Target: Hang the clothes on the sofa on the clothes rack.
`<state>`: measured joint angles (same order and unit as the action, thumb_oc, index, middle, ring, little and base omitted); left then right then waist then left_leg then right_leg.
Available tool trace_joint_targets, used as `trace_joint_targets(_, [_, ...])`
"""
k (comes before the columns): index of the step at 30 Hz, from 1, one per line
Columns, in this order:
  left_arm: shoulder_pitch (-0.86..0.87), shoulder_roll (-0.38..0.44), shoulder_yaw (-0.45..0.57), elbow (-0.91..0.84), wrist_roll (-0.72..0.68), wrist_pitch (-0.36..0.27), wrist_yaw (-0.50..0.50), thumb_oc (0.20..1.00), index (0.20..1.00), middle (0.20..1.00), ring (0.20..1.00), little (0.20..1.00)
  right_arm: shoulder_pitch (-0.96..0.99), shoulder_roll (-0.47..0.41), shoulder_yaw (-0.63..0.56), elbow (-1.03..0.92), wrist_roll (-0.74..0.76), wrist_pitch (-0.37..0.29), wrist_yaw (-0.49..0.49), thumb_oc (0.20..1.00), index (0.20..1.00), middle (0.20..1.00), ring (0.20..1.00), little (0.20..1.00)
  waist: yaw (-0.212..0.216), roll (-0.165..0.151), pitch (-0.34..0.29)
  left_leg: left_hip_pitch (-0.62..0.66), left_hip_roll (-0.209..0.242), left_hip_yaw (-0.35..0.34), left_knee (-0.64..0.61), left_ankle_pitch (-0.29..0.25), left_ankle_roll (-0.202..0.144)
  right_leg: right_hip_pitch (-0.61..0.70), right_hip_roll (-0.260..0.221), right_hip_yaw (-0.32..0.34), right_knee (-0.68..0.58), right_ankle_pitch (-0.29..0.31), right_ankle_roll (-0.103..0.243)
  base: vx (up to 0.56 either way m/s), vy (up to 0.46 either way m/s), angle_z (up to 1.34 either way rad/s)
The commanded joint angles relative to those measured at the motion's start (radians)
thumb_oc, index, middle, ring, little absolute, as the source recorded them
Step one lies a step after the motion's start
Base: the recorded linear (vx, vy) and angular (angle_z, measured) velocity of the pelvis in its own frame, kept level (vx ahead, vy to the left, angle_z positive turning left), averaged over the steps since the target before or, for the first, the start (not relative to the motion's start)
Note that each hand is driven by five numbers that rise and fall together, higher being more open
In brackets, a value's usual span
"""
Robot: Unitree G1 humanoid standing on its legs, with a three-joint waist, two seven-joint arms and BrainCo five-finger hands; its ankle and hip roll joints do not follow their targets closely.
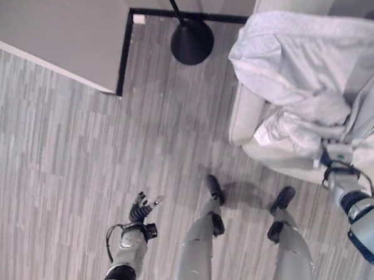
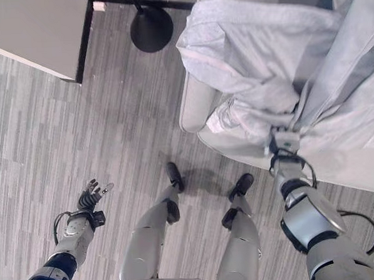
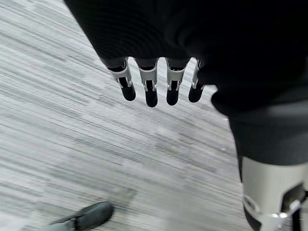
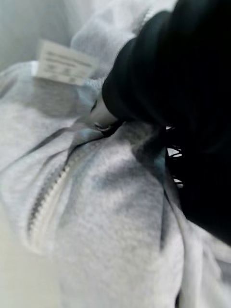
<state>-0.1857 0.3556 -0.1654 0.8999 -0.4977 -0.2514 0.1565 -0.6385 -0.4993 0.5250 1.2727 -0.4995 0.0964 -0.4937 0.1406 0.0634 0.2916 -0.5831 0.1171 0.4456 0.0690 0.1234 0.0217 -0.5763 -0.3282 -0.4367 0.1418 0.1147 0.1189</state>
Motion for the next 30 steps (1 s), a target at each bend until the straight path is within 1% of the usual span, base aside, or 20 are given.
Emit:
trace_joint_targets(1, [0.042,0.037,0.050,-0.010,0.012,-0.014,0.034,1.000,1.000,1.000,1.000,1.000,0.037,0.003,-0.107,-0.017,0.275,-0.055,-0.042,0.200,0.200,0.200,0.200,0.200,-0.022,-0.050,0.025,-0.060,0.066,-0.047,0.127,-0.047,-0.130,0.169,-0.030,-0.041,-0.094,0.056,0.073,-0.02,-0.066,-0.03])
trace_joint_targets(2, [0.042,0.038,0.048,-0.011,0.012,-0.013,0.034,1.000,1.000,1.000,1.000,1.000,0.040,0.003,-0.109,-0.019,0.278,-0.055,-0.042,0.200,0.200,0.200,0.200,0.200,-0.020,-0.051,0.030,-0.053,0.065,-0.047,0.125,-0.046,-0.131,0.176,-0.030,-0.042,-0.096,0.056,0.073,0.00,-0.078,-0.01])
trace_joint_targets(3, [0.055,0.040,0.052,-0.041,0.015,-0.008,0.036,1.000,1.000,1.000,1.000,1.000,0.051,-0.002,-0.179,-0.118,0.415,-0.092,-0.054,0.200,0.200,0.200,0.200,0.200,-0.028,-0.067,0.013,-0.008,0.072,-0.048,0.112,-0.045,-0.133,0.212,-0.017,-0.046,-0.100,0.048,0.069,0.00,-0.080,-0.02])
trace_joint_targets(4, [0.065,0.043,0.058,-0.077,0.019,-0.008,0.038,1.000,1.000,1.000,1.000,1.000,0.050,-0.004,-0.227,-0.190,0.501,-0.124,-0.065,0.200,0.200,0.200,0.200,0.200,-0.034,-0.075,0.001,0.014,0.077,-0.046,0.107,-0.045,-0.134,0.231,-0.010,-0.045,-0.101,0.042,0.067,0.00,-0.081,-0.02])
trace_joint_targets(5, [0.069,0.045,0.056,-0.083,0.020,-0.005,0.039,1.000,1.000,1.000,1.000,1.000,0.059,-0.005,-0.230,-0.198,0.505,-0.121,-0.065,0.200,0.200,0.200,0.200,0.200,-0.031,-0.076,0.006,0.023,0.077,-0.045,0.105,-0.044,-0.136,0.239,-0.009,-0.045,-0.103,0.042,0.067,0.03,-0.096,-0.07])
trace_joint_targets(6, [0.094,0.045,0.074,-0.125,0.015,0.011,0.032,1.000,1.000,1.000,1.000,1.000,0.072,-0.001,-0.287,-0.351,0.601,-0.150,-0.061,0.200,0.200,0.200,0.200,0.200,-0.041,-0.092,-0.017,0.063,0.084,-0.048,0.102,-0.047,-0.136,0.278,0.003,-0.049,-0.105,0.029,0.061,0.04,-0.100,-0.09])
trace_joint_targets(7, [0.108,0.048,0.083,-0.152,0.021,0.020,0.032,1.000,1.000,1.000,1.000,1.000,0.087,0.003,-0.319,-0.442,0.638,-0.164,-0.067,0.200,0.200,0.200,0.200,0.200,-0.046,-0.098,-0.027,0.091,0.088,-0.047,0.100,-0.050,-0.136,0.305,0.011,-0.050,-0.108,0.021,0.059,0.06,-0.125,-0.17])
trace_joint_targets(8, [0.122,0.048,0.089,-0.170,0.025,0.031,0.030,1.000,1.000,1.000,1.000,1.000,0.103,0.011,-0.343,-0.524,0.659,-0.172,-0.063,0.200,0.200,0.200,0.200,0.200,-0.049,-0.105,-0.040,0.122,0.091,-0.047,0.097,-0.052,-0.136,0.333,0.018,-0.050,-0.112,0.012,0.056,0.04,-0.063,-0.16])
trace_joint_targets(9, [0.126,0.049,0.089,-0.173,0.026,0.033,0.030,1.000,1.000,1.000,1.000,1.000,0.111,0.012,-0.346,-0.533,0.658,-0.168,-0.063,0.200,0.200,0.200,0.200,0.200,-0.048,-0.106,-0.037,0.128,0.090,-0.047,0.096,-0.052,-0.137,0.339,0.018,-0.050,-0.113,0.011,0.055,0.08,-0.095,-0.14])
trace_joint_targets(10, [0.140,0.053,0.098,-0.204,0.035,0.048,0.024,1.000,1.000,1.000,1.000,1.000,0.135,0.020,-0.374,-0.668,0.690,-0.182,-0.043,0.200,0.200,0.200,0.200,0.200,-0.053,-0.121,-0.065,0.185,0.096,-0.048,0.089,-0.054,-0.139,0.390,0.029,-0.048,-0.119,-0.010,0.049,0.07,-0.104,-0.08])
trace_joint_targets(12, [0.146,0.057,0.101,-0.253,0.038,0.058,0.024,1.000,1.000,1.000,1.000,1.000,0.145,0.027,-0.398,-0.775,0.756,-0.209,-0.020,0.200,0.200,0.200,0.200,0.200,-0.057,-0.136,-0.098,0.248,0.105,-0.045,0.077,-0.050,-0.144,0.443,0.042,-0.050,-0.125,-0.027,0.045,0.07,-0.119,-0.03])
trace_joint_targets(14, [0.150,0.059,0.105,-0.289,0.042,0.069,0.024,1.000,1.000,1.000,1.000,1.000,0.145,0.027,-0.407,-0.857,0.786,-0.216,0.000,0.200,0.200,0.200,0.200,0.200,-0.061,-0.145,-0.129,0.309,0.113,-0.036,0.064,-0.045,-0.148,0.493,0.056,-0.048,-0.131,-0.044,0.039,0.04,-0.079,-0.04])
trace_joint_targets(15, [0.142,0.068,0.104,-0.313,0.082,0.076,0.038,1.000,1.000,1.000,1.000,1.000,0.132,0.018,-0.401,-0.939,0.798,-0.224,0.017,0.200,0.200,0.200,0.200,0.200,-0.067,-0.156,-0.164,0.367,0.122,-0.027,0.053,-0.041,-0.153,0.538,0.068,-0.044,-0.138,-0.060,0.033,0.01,-0.078,-0.08])
trace_joint_targets(16, [0.140,0.073,0.105,-0.335,0.103,0.081,0.047,1.000,1.000,1.000,1.000,1.000,0.127,0.008,-0.403,-0.977,0.800,-0.221,0.026,0.200,0.200,0.200,0.200,0.200,-0.068,-0.159,-0.180,0.394,0.124,-0.021,0.048,-0.041,-0.155,0.559,0.075,-0.041,-0.142,-0.065,0.030,0.00,-0.072,-0.07])
trace_joint_targets(20, [0.111,0.103,0.094,-0.397,0.248,0.104,0.063,1.000,1.000,1.000,1.000,1.000,0.037,-0.067,-0.391,-1.046,0.803,-0.215,0.059,0.200,0.200,0.200,0.200,0.200,-0.074,-0.171,-0.246,0.483,0.135,0.000,0.024,-0.033,-0.162,0.624,0.098,-0.033,-0.147,-0.090,0.022,0.00,-0.035,-0.11])
trace_joint_targets(21, [0.111,0.101,0.095,-0.398,0.251,0.105,0.064,1.000,1.000,1.000,1.000,1.000,0.034,-0.068,-0.391,-1.045,0.803,-0.214,0.059,0.200,0.200,0.200,0.200,0.200,-0.073,-0.170,-0.243,0.486,0.135,0.001,0.022,-0.032,-0.163,0.627,0.098,-0.032,-0.148,-0.090,0.021,-0.01,-0.027,-0.17])
trace_joint_targets(23, [0.074,0.132,0.091,-0.446,0.340,0.094,0.085,1.000,1.000,1.000,1.000,1.000,-0.066,-0.134,-0.371,-1.070,0.793,-0.214,0.062,0.200,0.200,0.200,0.200,0.200,-0.078,-0.179,-0.282,0.532,0.140,0.013,0.004,-0.025,-0.167,0.655,0.113,-0.022,-0.148,-0.103,0.018,-0.01,-0.035,-0.19])
trace_joint_targets(25, [0.036,0.142,0.087,-0.456,0.374,0.092,0.110,1.000,1.000,1.000,1.000,1.000,-0.156,-0.165,-0.339,-1.070,0.793,-0.213,0.059,0.200,0.200,0.200,0.200,0.200,-0.082,-0.182,-0.303,0.563,0.146,0.024,-0.015,-0.008,-0.175,0.673,0.124,-0.018,-0.145,-0.113,0.015,-0.02,-0.044,-0.20])
trace_joint_targets(29, [-0.054,0.156,0.046,-0.423,0.462,0.080,0.176,1.000,1.000,1.000,1.000,1.000,-0.306,-0.184,-0.276,-1.075,0.796,-0.224,0.046,0.200,0.200,0.200,0.200,0.200,-0.101,-0.190,-0.343,0.606,0.154,0.038,-0.040,0.014,-0.184,0.703,0.137,-0.009,-0.148,-0.118,0.013,-0.02,-0.026,-0.16])
trace_joint_targets(30, [-0.060,0.154,0.046,-0.417,0.463,0.078,0.179,1.000,1.000,1.000,1.000,1.000,-0.314,-0.186,-0.272,-1.071,0.797,-0.225,0.045,0.200,0.200,0.200,0.200,0.200,-0.101,-0.188,-0.340,0.607,0.154,0.039,-0.042,0.015,-0.185,0.703,0.138,-0.009,-0.148,-0.119,0.012,-0.02,-0.019,-0.14])
